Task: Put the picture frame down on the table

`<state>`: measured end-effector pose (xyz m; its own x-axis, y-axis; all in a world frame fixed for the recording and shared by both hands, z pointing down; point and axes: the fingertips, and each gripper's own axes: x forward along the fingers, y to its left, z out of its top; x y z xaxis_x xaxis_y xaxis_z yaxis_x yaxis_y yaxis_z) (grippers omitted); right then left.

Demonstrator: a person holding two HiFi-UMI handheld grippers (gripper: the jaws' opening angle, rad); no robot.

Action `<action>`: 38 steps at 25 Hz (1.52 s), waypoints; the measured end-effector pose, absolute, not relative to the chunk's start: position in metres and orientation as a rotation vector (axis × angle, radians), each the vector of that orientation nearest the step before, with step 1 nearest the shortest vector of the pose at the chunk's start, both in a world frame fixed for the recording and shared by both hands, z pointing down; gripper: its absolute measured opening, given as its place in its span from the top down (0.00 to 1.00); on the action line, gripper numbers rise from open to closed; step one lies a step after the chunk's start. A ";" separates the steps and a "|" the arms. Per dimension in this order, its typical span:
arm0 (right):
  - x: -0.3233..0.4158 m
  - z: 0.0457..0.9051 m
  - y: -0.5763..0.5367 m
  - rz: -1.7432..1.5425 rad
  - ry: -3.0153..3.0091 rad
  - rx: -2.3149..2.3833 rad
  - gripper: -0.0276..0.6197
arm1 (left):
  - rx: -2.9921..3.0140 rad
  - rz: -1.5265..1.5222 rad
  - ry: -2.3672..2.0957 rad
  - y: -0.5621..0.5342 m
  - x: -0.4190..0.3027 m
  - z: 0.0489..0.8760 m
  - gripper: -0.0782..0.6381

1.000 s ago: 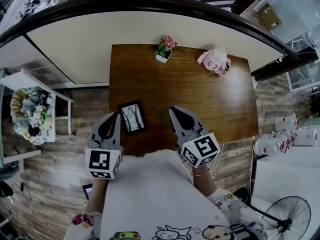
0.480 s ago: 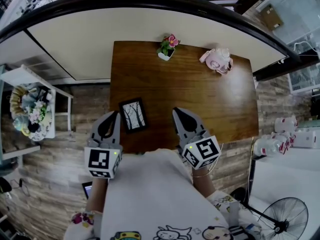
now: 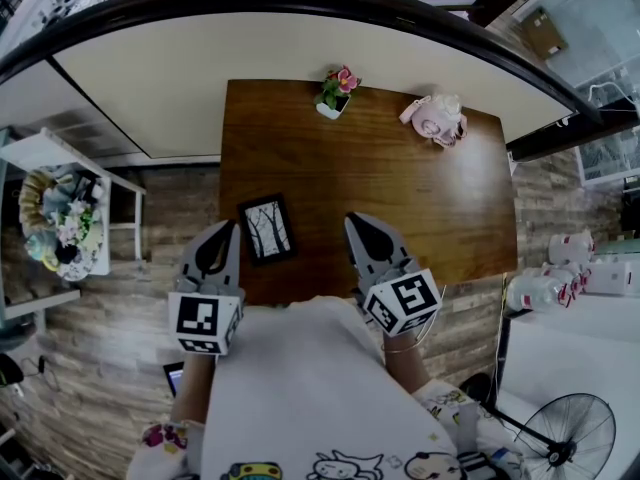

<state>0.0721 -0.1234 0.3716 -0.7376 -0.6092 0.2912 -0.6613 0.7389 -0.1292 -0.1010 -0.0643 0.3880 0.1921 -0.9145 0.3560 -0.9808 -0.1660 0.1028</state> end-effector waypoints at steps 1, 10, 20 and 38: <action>0.072 0.372 -0.124 0.330 -2.710 1.006 0.96 | 2.165 0.305 -1.794 -0.065 -0.101 0.388 0.89; 0.070 0.373 -0.127 0.338 -2.708 1.001 0.96 | 2.164 0.307 -1.788 -0.067 -0.102 0.391 0.89; 0.067 0.374 -0.130 0.347 -2.705 0.992 0.96 | 2.168 0.322 -1.785 -0.070 -0.105 0.392 0.89; 0.072 0.379 -0.127 0.357 -2.688 0.997 0.96 | 2.186 0.331 -1.757 -0.068 -0.106 0.399 0.89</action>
<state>0.0724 -0.1275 0.3794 -0.7337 -0.6012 0.3168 -0.6631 0.7353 -0.1402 -0.1061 -0.0682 0.3994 0.2181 -0.9026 0.3712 -0.9758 -0.1949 0.0993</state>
